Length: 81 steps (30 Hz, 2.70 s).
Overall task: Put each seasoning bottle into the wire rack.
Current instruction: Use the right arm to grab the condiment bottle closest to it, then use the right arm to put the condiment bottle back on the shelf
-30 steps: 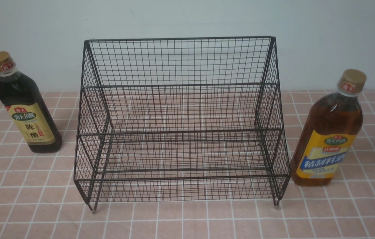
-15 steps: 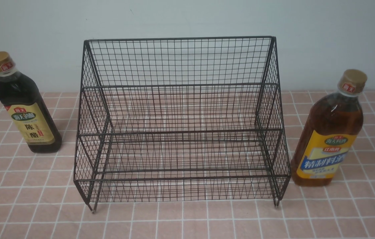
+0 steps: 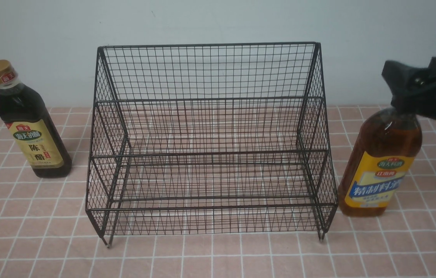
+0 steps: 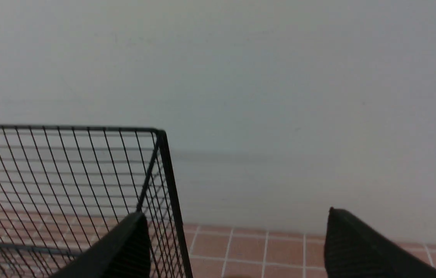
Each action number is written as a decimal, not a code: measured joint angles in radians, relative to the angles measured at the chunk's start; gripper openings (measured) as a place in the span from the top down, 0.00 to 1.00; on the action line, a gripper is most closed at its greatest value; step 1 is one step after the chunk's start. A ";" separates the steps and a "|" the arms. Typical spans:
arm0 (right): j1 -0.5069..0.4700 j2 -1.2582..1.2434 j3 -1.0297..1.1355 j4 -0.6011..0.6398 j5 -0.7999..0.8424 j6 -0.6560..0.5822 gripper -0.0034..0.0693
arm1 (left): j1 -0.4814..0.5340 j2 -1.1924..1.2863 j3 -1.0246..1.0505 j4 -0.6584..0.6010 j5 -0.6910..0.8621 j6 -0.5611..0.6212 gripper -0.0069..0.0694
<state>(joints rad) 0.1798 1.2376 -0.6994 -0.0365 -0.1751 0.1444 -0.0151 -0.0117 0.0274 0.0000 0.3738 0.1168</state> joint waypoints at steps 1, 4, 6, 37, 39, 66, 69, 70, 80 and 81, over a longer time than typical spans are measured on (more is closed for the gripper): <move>0.000 0.006 0.002 0.000 0.012 0.000 0.19 | 0.000 0.000 0.000 0.000 0.000 0.000 0.92; 0.001 0.013 0.021 0.000 0.016 -0.001 0.19 | 0.000 0.000 0.000 0.005 0.000 0.000 0.92; 0.001 0.014 0.028 0.000 0.012 -0.001 0.20 | 0.000 0.000 0.000 0.005 0.000 0.000 0.92; 0.002 -0.110 -0.482 -0.003 0.196 -0.012 0.51 | 0.000 0.000 0.000 0.006 0.000 0.000 0.92; 0.002 -0.108 -0.485 -0.003 0.164 0.027 0.51 | 0.000 0.000 0.000 0.006 0.000 0.000 0.92; 0.291 0.212 -0.493 0.150 -0.074 -0.030 0.51 | 0.001 0.000 0.000 0.006 0.000 0.000 0.92; 0.291 0.228 -0.493 0.176 -0.066 -0.069 0.51 | 0.001 0.000 0.000 0.006 0.000 0.000 0.92; 0.291 0.233 -0.493 0.181 -0.060 -0.086 0.51 | 0.001 0.000 0.000 0.006 0.000 0.000 0.92; 0.295 0.234 -0.504 0.196 0.012 -0.157 0.51 | 0.001 0.000 0.000 0.006 0.000 0.000 0.92; 0.295 0.234 -0.504 0.196 0.017 -0.157 0.51 | 0.001 0.000 0.000 0.006 0.000 0.000 0.92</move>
<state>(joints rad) 0.4745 1.4719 -1.2038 0.1599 -0.1577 -0.0127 -0.0142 -0.0117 0.0274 0.0062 0.3738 0.1168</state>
